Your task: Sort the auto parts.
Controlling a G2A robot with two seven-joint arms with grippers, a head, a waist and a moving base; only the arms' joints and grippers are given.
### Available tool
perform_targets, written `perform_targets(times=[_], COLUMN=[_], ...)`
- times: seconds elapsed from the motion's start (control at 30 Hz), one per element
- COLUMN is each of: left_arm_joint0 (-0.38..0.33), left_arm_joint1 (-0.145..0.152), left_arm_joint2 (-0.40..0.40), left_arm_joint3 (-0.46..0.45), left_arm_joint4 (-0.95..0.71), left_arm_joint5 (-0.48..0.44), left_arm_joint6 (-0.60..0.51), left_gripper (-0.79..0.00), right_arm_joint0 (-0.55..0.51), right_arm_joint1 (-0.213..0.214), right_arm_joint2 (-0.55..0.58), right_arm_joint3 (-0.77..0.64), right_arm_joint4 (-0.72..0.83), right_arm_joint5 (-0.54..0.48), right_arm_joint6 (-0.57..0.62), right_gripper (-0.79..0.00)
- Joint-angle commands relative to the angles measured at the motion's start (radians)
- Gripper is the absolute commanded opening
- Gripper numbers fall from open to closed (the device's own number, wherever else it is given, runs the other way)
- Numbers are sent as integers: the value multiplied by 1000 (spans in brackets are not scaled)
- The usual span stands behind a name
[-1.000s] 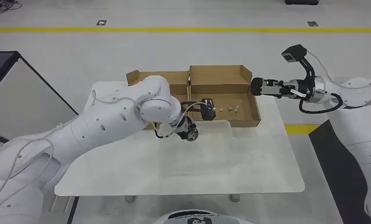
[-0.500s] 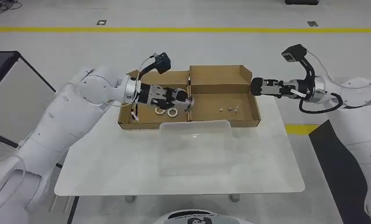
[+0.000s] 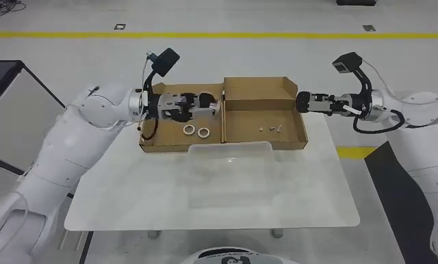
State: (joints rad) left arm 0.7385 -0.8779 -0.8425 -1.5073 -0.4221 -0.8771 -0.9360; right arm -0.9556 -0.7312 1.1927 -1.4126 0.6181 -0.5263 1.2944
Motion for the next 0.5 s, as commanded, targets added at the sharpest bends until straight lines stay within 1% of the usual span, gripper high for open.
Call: perform_targets(times=[0.0, 0.07, 0.1, 0.17, 0.23, 0.33, 0.47], left_arm_joint0=[0, 8, 16, 40, 55, 72, 78], left_arm_joint1=[0, -1, -3, -9, -15, -25, -37], left_arm_joint2=[0, -6, -15, -30, -37, -37, -33], left_arm_joint3=[0, -10, -20, -40, -54, -82, -94], left_arm_joint4=[0, 13, -1, -83, -152, -272, -383], left_arm_joint5=[0, 11, 7, -13, -35, -74, -113], left_arm_joint6=[0, 25, 63, 150, 197, 234, 220], left_gripper=[-785, -785, -785, -785, -785, -785, -785], right_arm_joint0=[0, 0, 0, 0, 0, 0, 0], right_arm_joint1=[0, 0, 0, 0, 0, 0, 0], right_arm_joint2=[0, 0, 0, 0, 0, 0, 0], right_arm_joint3=[0, 0, 0, 0, 0, 0, 0], right_arm_joint4=[0, 0, 0, 0, 0, 0, 0], right_arm_joint5=[0, 0, 0, 0, 0, 0, 0], right_arm_joint6=[0, 0, 0, 0, 0, 0, 0], right_gripper=[0, 0, 0, 0, 0, 0, 0])
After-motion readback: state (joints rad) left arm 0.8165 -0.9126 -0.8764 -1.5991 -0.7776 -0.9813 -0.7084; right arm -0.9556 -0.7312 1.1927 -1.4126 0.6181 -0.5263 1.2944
